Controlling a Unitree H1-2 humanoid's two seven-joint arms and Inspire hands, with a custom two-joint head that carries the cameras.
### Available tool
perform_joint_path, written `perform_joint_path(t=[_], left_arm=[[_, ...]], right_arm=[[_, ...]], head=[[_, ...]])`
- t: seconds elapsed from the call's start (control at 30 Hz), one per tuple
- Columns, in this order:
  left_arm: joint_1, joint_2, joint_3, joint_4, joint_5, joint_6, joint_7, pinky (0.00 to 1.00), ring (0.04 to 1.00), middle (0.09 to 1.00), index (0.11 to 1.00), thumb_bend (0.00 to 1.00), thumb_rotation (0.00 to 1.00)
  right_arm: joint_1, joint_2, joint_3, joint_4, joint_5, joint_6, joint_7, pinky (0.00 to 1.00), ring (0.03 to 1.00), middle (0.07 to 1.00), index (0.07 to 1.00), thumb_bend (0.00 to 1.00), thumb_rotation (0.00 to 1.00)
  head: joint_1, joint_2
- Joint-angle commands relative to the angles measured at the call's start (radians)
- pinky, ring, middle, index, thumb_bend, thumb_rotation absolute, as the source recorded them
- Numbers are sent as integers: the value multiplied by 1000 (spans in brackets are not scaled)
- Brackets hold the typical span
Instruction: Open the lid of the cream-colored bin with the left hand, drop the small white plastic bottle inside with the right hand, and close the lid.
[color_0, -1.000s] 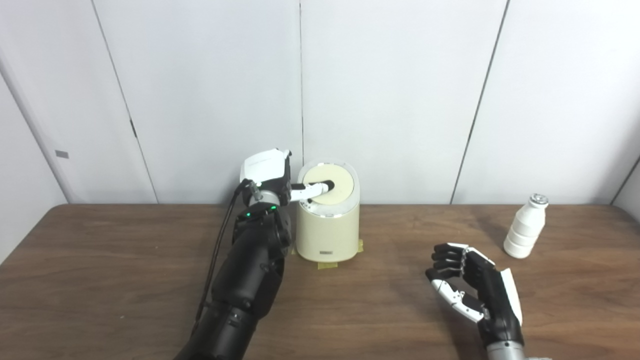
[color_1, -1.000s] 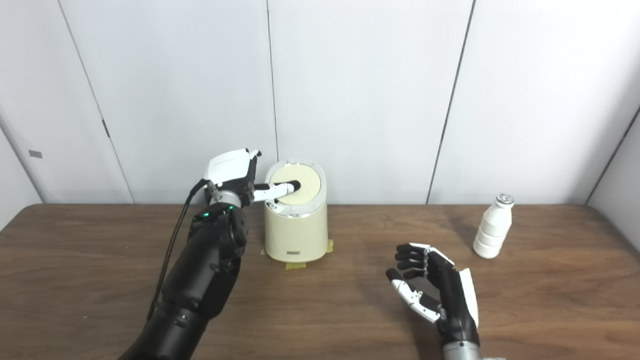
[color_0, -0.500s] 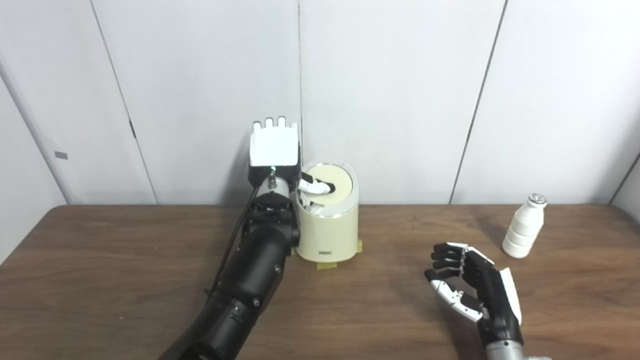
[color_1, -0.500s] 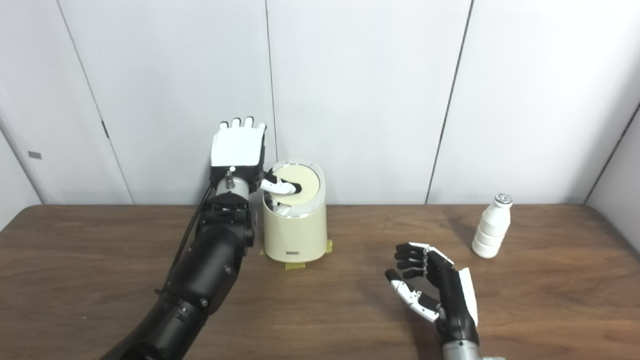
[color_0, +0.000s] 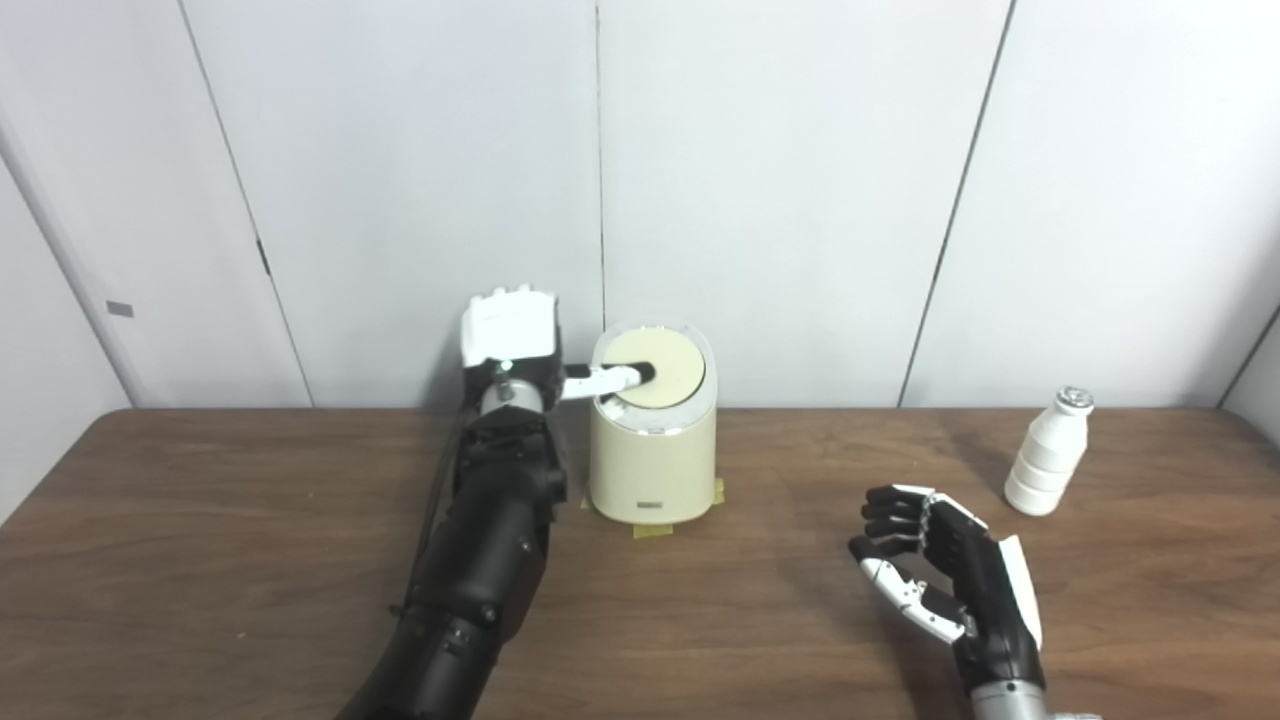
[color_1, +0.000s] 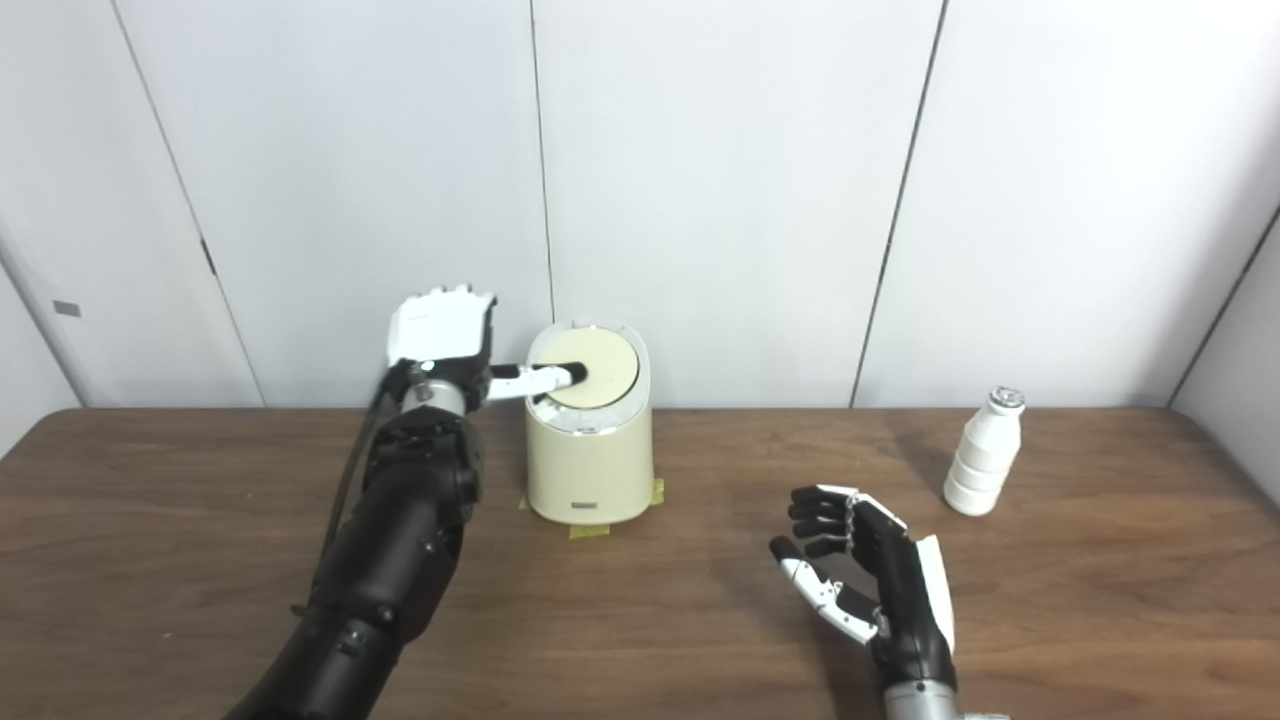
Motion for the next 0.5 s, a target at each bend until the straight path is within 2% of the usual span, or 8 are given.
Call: perform_joint_path(t=[0.0, 0.07, 0.23, 0.43, 0.47], left_arm=[[-64, -19, 49, -54, -51, 5, 29, 1000, 999, 970, 944, 820, 1000], [-70, -32, 83, -74, -101, 5, 35, 1000, 995, 963, 937, 803, 1000], [-77, -39, 117, -140, -203, 5, 34, 1000, 967, 954, 927, 757, 1000], [4, -21, 91, -289, -430, -70, 131, 1000, 954, 934, 912, 769, 1000], [35, -24, 95, -326, -482, -110, 164, 1000, 956, 935, 913, 766, 1000]], right_arm=[[-1, 8, 8, 20, -24, -40, -9, 504, 583, 609, 604, 272, 205], [0, 10, 8, 17, -26, -31, -11, 503, 583, 610, 605, 275, 212], [-2, 10, 10, 22, -26, -37, -13, 502, 580, 608, 604, 276, 206], [-3, 11, 10, 26, -17, -44, -13, 504, 582, 610, 603, 278, 205], [-3, 11, 11, 26, -22, -46, -16, 504, 582, 610, 604, 280, 205]], head=[[1, 1], [-1, 0], [-2, -2], [-7, -2], [-7, -2]])
